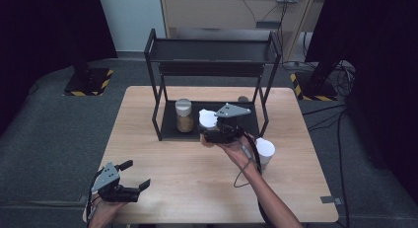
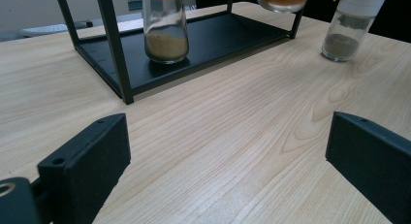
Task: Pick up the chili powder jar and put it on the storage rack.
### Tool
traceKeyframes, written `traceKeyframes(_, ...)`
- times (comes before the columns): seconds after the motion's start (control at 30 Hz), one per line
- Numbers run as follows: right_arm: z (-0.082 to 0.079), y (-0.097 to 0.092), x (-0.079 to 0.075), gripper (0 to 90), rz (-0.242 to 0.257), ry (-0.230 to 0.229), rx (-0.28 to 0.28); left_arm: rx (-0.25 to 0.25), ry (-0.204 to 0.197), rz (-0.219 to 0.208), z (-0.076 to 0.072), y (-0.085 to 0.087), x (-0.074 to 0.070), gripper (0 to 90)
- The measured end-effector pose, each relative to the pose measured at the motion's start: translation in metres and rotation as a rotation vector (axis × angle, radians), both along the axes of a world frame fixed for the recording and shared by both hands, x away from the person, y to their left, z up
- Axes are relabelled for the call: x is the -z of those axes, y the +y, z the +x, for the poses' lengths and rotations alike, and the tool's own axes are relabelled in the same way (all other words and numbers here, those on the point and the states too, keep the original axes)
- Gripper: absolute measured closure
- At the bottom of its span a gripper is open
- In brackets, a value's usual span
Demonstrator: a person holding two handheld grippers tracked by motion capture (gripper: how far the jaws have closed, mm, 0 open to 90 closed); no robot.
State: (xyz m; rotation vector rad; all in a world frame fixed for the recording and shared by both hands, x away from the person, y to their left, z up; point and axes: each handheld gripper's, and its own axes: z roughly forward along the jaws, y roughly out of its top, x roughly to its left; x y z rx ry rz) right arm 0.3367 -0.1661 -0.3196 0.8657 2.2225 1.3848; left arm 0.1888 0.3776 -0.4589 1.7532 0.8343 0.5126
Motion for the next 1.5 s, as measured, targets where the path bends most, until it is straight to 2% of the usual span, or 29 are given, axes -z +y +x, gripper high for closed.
traceKeyframes(0.23,0.017,0.006,0.002,30.7,-0.001,0.009,0.052,0.001,0.001,0.002,0.000,0.000,0.000,1.3)
traceKeyframes(0.43,0.032,0.015,0.008,30.7,-0.024,0.007,0.102,0.001,0.003,0.000,0.000,0.000,0.000,1.3)
traceKeyframes(0.83,0.060,0.029,0.022,30.7,-0.014,0.003,0.186,0.003,0.006,0.001,0.001,0.000,0.000,1.3)
traceKeyframes(1.07,0.067,0.033,0.036,30.7,-0.014,-0.003,0.204,0.005,0.007,0.000,0.001,0.000,0.000,1.3)
traceKeyframes(1.23,0.072,0.035,0.054,30.7,-0.008,0.007,0.217,0.004,0.007,0.001,0.001,0.000,0.000,1.3)
traceKeyframes(1.5,0.077,0.038,0.069,30.8,-0.015,0.024,0.217,0.005,0.008,0.002,0.001,0.000,0.000,1.3)
